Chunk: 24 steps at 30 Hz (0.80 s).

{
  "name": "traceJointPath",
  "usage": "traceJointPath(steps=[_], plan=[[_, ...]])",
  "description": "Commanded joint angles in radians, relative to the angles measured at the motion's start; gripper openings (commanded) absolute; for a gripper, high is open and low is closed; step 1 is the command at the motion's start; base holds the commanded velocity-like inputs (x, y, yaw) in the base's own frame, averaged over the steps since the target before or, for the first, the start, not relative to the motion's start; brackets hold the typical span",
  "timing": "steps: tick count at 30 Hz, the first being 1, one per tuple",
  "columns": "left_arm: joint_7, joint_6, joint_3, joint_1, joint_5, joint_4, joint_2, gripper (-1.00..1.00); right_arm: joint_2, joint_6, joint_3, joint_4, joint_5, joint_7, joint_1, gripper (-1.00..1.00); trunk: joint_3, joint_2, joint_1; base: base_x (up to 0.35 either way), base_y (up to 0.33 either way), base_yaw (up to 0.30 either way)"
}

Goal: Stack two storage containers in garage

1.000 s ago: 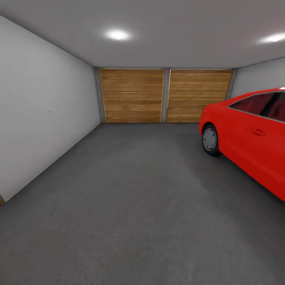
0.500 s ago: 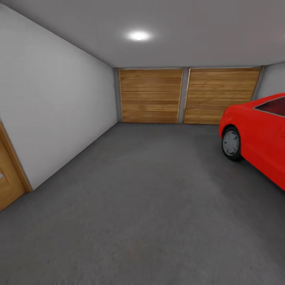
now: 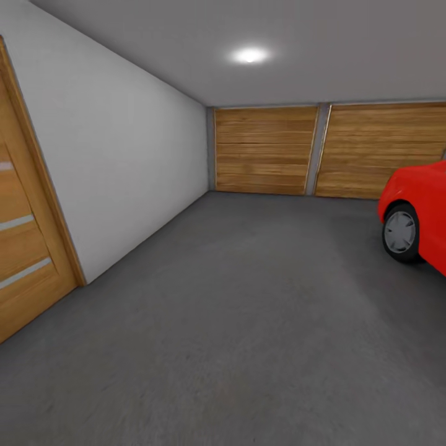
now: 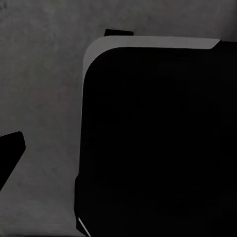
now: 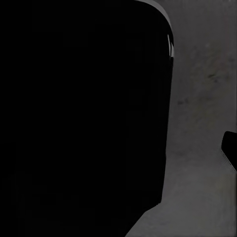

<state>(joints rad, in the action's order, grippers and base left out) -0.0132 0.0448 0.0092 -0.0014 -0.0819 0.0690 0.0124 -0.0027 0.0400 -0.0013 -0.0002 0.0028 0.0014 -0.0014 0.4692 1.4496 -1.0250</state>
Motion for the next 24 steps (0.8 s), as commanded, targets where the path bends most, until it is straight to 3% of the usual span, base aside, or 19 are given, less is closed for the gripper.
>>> traceJointPath(steps=[1, 24], plan=[[-0.001, 0.002, 0.0, 0.0, -0.009, 0.001, 0.0, 1.0, 0.0, 0.003, 0.0, 0.0, 0.0, 0.0, 0.0, 1.0, 0.001, 0.0, 0.0, 0.0, 0.0, 0.276], [0.001, 0.001, 0.002, 0.0, -0.009, 0.005, -0.003, 1.0, 0.0, 0.003, 0.0, 0.0, 0.0, 0.0, 0.0, 1.0, 0.001, 0.0, 0.0, 0.0, 0.0, 0.276]])
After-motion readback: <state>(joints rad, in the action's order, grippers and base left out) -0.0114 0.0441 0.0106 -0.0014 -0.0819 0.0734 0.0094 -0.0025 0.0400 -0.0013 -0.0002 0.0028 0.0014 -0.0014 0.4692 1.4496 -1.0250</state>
